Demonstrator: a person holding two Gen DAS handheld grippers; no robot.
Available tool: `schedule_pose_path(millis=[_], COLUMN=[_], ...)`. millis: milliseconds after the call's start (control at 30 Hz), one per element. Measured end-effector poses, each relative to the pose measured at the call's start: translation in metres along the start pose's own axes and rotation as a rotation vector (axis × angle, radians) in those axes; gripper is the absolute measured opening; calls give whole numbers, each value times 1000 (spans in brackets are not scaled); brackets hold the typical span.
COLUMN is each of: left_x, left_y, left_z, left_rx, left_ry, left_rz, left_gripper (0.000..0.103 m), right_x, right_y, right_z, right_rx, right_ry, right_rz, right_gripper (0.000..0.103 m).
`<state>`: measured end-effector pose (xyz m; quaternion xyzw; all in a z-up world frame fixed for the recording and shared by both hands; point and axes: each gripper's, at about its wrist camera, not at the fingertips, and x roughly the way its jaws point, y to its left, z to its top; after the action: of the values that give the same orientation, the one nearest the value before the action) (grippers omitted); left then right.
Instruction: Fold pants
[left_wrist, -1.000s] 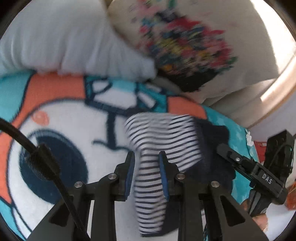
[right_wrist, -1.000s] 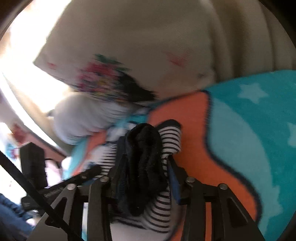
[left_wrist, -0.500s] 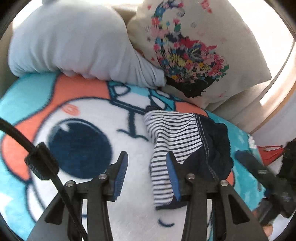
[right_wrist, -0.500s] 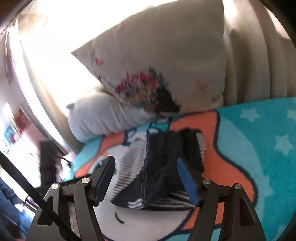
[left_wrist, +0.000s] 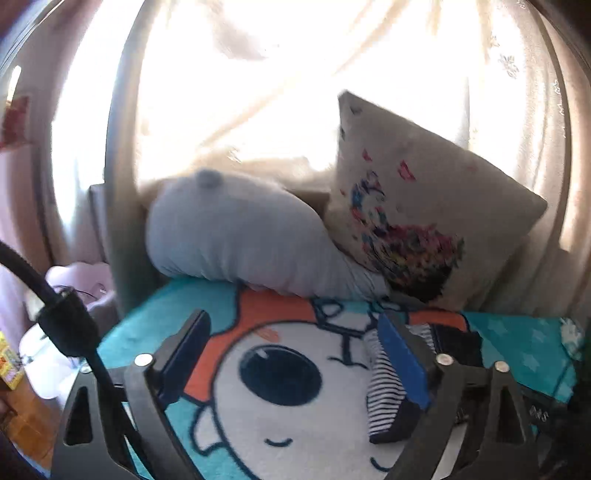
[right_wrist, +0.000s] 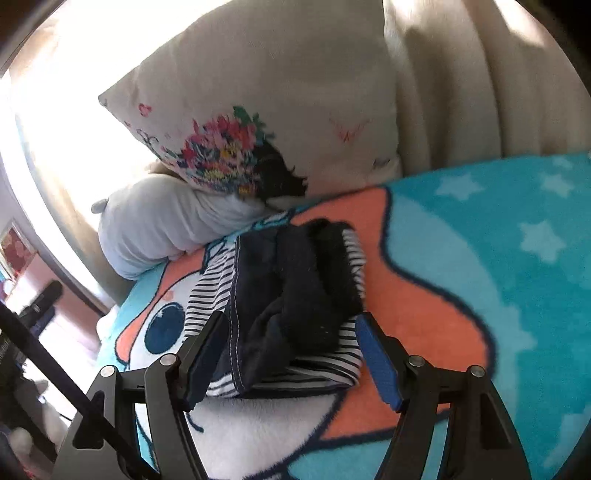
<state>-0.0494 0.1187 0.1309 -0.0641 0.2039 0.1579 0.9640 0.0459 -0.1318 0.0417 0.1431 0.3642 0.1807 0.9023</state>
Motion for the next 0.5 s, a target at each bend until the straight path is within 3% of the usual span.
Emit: schedule_pose_path(millis=[133,267,500], left_x=[-14,-22,-9], left_y=[-12,-23,-39], left_z=[-5,-13,-37], left_rx=[58,98,131], left_ry=[-57,-19,107], left_rz=[78,-23,-83], left_gripper=[97,98,99], right_x=[-16,-26,-36], right_y=[9,13,19], right_z=[-9,-22,-39], right_rx=[-62,-100,-146], right_ry=[-12,4,14], right_rz=[-72,-115,-179], right_gripper=[79,80,80])
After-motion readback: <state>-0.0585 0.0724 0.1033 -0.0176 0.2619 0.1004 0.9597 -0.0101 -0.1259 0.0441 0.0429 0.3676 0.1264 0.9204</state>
